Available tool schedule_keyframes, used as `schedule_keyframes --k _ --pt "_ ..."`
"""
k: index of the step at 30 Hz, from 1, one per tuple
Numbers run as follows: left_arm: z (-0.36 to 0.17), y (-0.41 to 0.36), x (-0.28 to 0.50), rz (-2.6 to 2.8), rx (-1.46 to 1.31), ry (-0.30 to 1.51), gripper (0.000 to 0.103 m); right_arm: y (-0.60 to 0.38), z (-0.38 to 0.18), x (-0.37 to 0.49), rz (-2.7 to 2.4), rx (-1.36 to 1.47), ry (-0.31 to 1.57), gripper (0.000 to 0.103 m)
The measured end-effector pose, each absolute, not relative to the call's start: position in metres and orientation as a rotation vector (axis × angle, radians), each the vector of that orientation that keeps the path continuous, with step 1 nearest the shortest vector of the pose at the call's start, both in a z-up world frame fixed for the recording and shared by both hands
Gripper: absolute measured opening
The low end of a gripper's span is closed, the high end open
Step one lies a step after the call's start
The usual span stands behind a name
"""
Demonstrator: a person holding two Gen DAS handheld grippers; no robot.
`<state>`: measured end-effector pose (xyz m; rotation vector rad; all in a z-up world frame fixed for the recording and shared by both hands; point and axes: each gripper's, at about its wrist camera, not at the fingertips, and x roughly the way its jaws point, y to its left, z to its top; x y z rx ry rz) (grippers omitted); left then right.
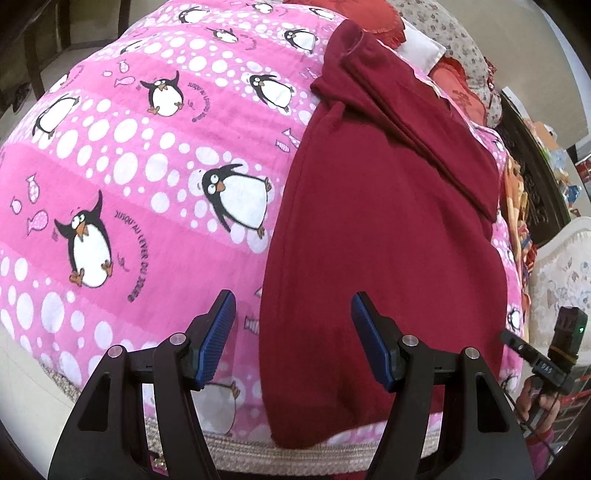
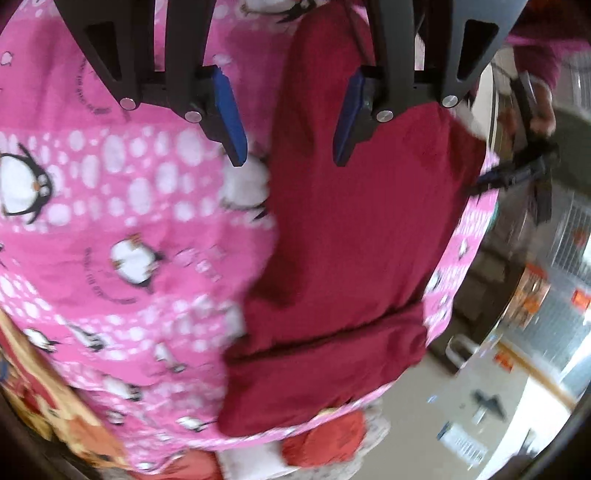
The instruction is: Fold small clothes
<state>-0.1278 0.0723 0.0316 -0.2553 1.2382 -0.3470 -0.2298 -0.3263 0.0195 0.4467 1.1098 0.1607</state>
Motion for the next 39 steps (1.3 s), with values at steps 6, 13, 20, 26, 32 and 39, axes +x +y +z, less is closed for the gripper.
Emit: schedule_keyframes --k 6,13,20,26,32,39 --pt "0.021 0.082 -0.138 -0.357 -0.268 1.283 0.074 -0.316 0.012 -0.248 0.213 0.424 1.154 0.047" --pt "0.018 0.077 -0.145 -0.364 -0.241 1.282 0.074 -0.309 0.003 -0.269 0.256 0.472 1.167 0.047" --pt "0.017 0.067 -0.151 -0.435 -0.211 1.308 0.074 -0.308 0.0 -0.269 0.268 0.488 1.148 0.047" --pt "0.014 0.066 -0.151 -0.42 -0.208 1.306 0.074 -0.302 0.0 -0.264 0.274 0.472 1.124 0.047" --pt "0.013 0.057 -0.151 -0.414 -0.165 1.294 0.074 -0.304 0.0 -0.261 0.289 0.489 1.12 0.047" --pt "0.011 0.057 -0.151 -0.415 -0.167 1.289 0.075 -0.306 -0.001 -0.259 0.3 0.484 1.118 0.047"
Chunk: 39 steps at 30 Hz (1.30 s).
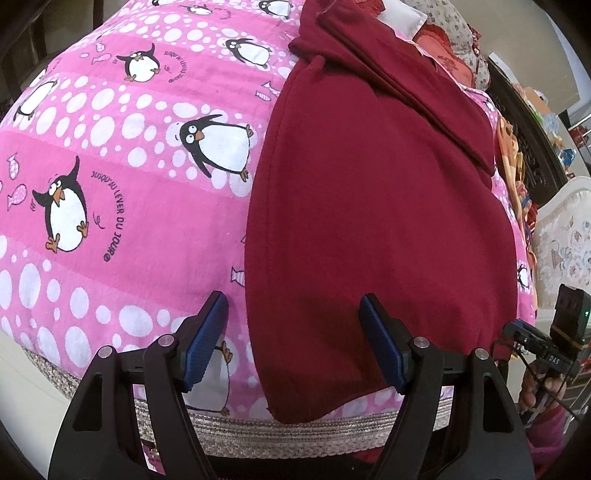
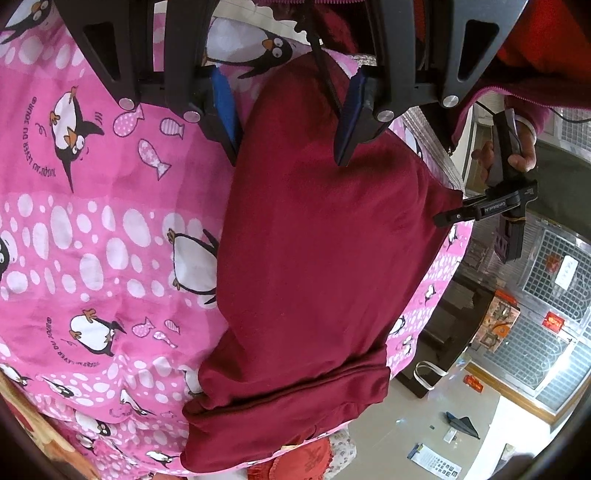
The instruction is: Fold small clothes
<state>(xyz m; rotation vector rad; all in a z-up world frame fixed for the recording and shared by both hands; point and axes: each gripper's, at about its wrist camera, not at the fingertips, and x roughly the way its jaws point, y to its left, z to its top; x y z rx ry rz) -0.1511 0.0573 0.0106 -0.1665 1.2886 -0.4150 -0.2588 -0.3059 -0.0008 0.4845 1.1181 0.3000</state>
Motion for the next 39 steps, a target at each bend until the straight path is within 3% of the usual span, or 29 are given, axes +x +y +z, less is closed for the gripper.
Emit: schedule_keyframes --k 2,6,10,19,23,27,29,30,33,39 --pt "0.01 0.057 -0.15 -0.416 -0.162 1.286 0.075 -0.304 0.001 -0.258 0.3 0.452 1.109 0.046" --pt "0.011 0.054 -0.147 -0.425 -0.149 1.284 0.076 -0.295 0.006 -0.256 0.302 0.364 1.073 0.029" --pt "0.012 0.05 -0.146 -0.448 -0.122 1.279 0.073 -0.281 0.012 -0.252 0.331 0.28 1.044 0.02" --pt "0.01 0.047 -0.149 -0.439 -0.105 1.263 0.074 -0.29 0.006 -0.251 0.326 0.367 1.032 0.02" --pt "0.01 0.045 -0.153 -0.427 -0.096 1.254 0.074 -0.302 0.004 -0.26 0.331 0.505 1.026 0.027" --pt "0.01 0.042 -0.155 -0.427 -0.068 1.248 0.074 -0.298 0.005 -0.265 0.35 0.486 1.036 0.028" --pt "0.01 0.042 -0.154 -0.439 -0.08 1.247 0.048 -0.29 0.006 -0.264 0.374 0.433 1.047 0.027" --pt "0.009 0.042 -0.152 -0.456 -0.104 1.261 0.02 -0.285 0.009 -0.263 0.388 0.397 1.046 0.022" --pt "0.012 0.043 -0.144 -0.473 -0.149 1.282 0.013 -0.282 0.022 -0.258 0.421 0.382 1.01 0.009" --pt "0.066 0.046 -0.107 -0.54 -0.26 1.151 0.008 -0.305 0.066 -0.228 0.432 0.436 0.873 0.009"
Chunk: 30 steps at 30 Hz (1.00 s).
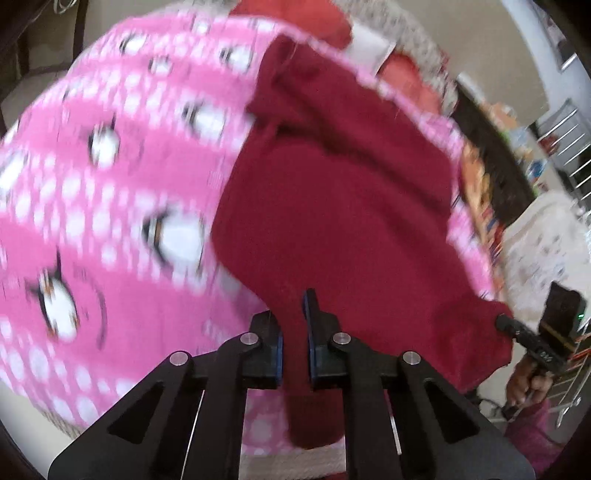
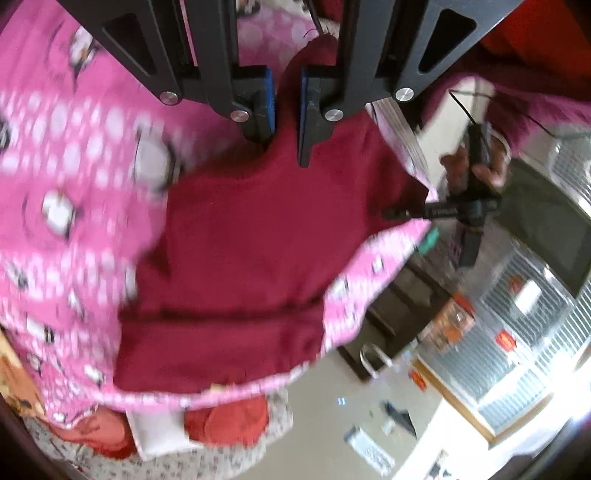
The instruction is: Fold small clothes
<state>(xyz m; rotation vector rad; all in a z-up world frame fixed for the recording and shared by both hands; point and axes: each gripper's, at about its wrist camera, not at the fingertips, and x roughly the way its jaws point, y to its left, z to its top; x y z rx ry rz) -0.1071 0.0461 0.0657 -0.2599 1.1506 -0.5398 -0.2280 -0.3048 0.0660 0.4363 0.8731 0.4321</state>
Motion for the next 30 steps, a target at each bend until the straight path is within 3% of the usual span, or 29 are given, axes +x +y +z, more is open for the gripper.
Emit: schedule_keyframes --k 13,24,27,29,30 --pt "0.129 -0.013 0.033 -0.591 -0.313 0.999 0.008 -0.371 0.109 -0.104 0.317 0.551 0.722 0.008" --pt "0.111 -0.047 0.165 -0.461 -0.327 1.017 0.01 -0.445 0.073 0.019 0.13 0.638 0.767 0.011" --pt "0.104 -0.039 0.178 -0.459 -0.371 1.056 0.02 -0.466 0.067 0.022 0.149 0.758 0.769 0.024" --pt "0.109 -0.034 0.178 -0.477 -0.371 1.049 0.038 -0.483 0.074 0.005 0.09 0.794 0.69 0.039" --pt "0.115 -0.028 0.176 -0.47 -0.372 1.015 0.062 -0.489 0.078 -0.003 0.065 0.8 0.656 0.041"
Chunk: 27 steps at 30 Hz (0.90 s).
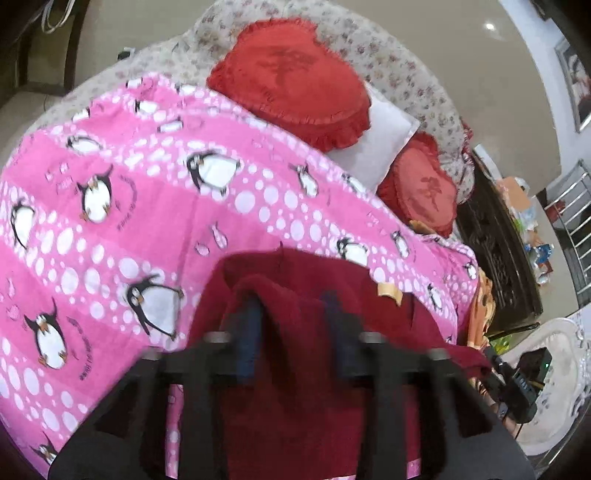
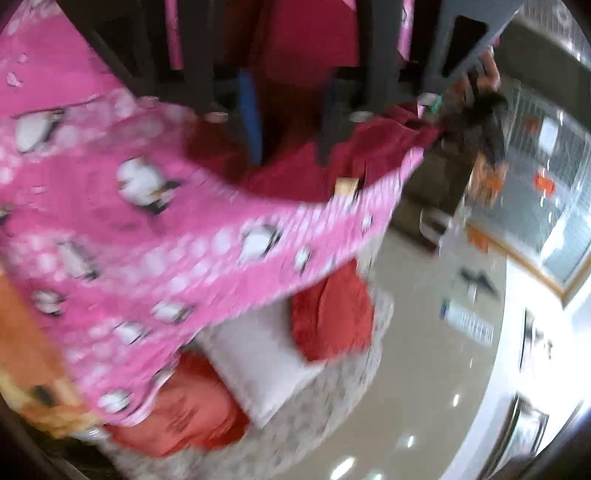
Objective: Fold small clothes
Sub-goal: 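Lift the hem with both grippers and fold it over toward the collar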
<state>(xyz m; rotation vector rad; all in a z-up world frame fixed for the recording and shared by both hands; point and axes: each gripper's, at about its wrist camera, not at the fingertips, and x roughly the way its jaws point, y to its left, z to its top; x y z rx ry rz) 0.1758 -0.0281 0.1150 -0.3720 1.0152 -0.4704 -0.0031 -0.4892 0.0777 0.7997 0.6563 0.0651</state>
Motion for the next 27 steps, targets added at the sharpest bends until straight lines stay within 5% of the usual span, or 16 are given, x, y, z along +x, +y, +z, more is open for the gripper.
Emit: schedule_keyframes --k 1,2,12,21,27 --pt "0.121 -0.023 0.173 -0.454 -0.381 0.984 0.08 -0.493 0.082 -0.012 0.069 0.806 0.634 0.041" --pt "0.126 -0.019 0.168 -0.447 -0.397 0.96 0.083 -0.493 0.087 -0.018 0.089 0.799 0.629 0.041" --pt "0.116 -0.042 0.146 -0.503 -0.323 0.963 0.084 -0.385 0.096 0.007 0.173 0.325 0.721 0.041" --pt "0.053 -0.074 0.17 -0.356 -0.172 1.079 0.084 -0.421 0.038 0.092 -0.03 0.431 0.84 0.041" --pt "0.049 -0.075 0.157 -0.34 -0.11 1.058 0.084 -0.411 0.067 0.062 -0.007 0.376 0.803 0.044"
